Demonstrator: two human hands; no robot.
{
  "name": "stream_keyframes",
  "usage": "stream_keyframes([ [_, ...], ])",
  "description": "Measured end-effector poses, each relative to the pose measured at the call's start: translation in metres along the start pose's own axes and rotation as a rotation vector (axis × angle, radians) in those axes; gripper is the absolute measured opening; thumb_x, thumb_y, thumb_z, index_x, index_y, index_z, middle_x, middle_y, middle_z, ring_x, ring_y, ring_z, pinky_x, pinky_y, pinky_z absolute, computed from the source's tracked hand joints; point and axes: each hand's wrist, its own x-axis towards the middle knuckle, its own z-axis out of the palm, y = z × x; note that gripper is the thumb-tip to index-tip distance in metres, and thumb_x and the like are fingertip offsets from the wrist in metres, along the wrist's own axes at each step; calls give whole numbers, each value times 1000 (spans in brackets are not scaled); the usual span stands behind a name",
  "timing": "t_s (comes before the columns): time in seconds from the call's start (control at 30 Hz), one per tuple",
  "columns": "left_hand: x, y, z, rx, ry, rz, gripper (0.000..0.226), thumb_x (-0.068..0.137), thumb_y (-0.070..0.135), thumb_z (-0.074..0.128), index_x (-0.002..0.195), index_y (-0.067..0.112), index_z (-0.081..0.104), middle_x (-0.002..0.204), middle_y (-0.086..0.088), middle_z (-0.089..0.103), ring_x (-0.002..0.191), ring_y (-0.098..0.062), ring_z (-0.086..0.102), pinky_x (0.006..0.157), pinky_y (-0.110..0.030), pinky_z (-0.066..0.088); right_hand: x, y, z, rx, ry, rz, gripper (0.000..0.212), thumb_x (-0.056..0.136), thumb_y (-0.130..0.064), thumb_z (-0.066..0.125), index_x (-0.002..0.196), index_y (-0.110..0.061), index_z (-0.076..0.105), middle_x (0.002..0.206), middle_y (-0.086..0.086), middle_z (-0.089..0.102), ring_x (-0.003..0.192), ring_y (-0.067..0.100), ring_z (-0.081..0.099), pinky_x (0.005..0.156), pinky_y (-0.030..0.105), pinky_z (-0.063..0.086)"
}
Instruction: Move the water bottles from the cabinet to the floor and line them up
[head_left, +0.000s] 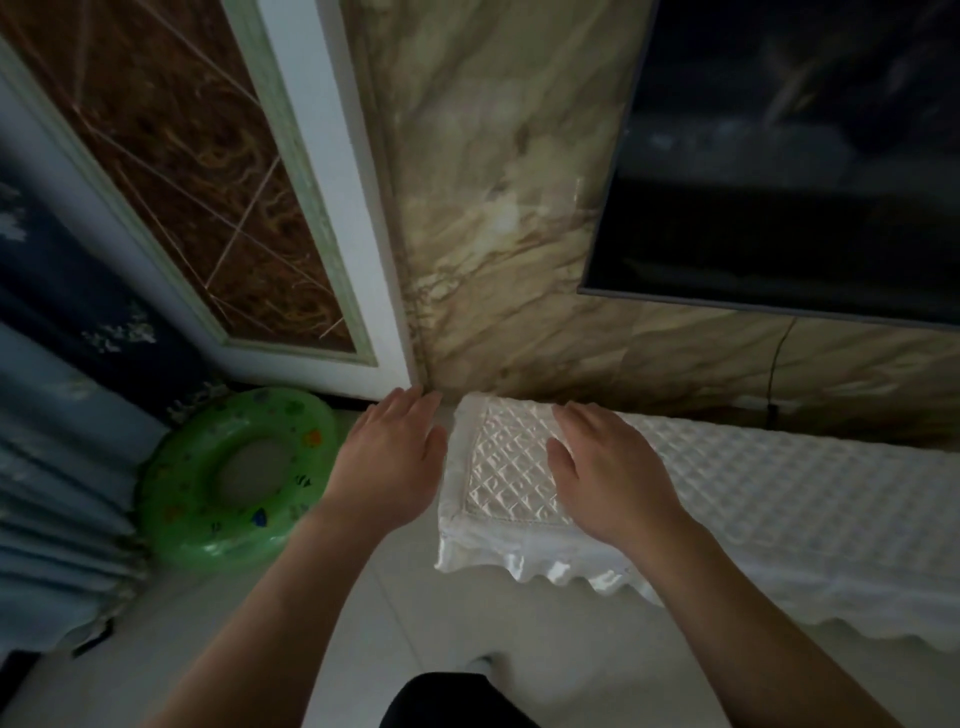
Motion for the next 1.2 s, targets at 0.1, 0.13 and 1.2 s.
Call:
stream_keyframes([
  [0.1,-2,42,11,14,34,34,43,94,27,42,131,11,55,131,-11,59,124,-29,52,105,-40,39,-14,36,-8,2,12,-4,46,100,-34,37,140,-12,46,139,6,52,128,22,46,106,34,35],
  [0.13,-3,57,15,15,39,34,42,94,26,44,132,11,54,133,-10,58,125,-28,51,106,-39,38,-20,49,-11,9,19,-7,45,100,-33,39,138,-11,48,136,7,54,126,23,48,105,35,36],
  [1.2,39,480,184,17,-44,176,46,98,33,41,140,15,48,143,-7,51,134,-23,44,114,-40,32,-175,476,-112,-42,103,142,49,92,-34,37,121,-4,62,118,13,66,110,30,61,95,43,49],
])
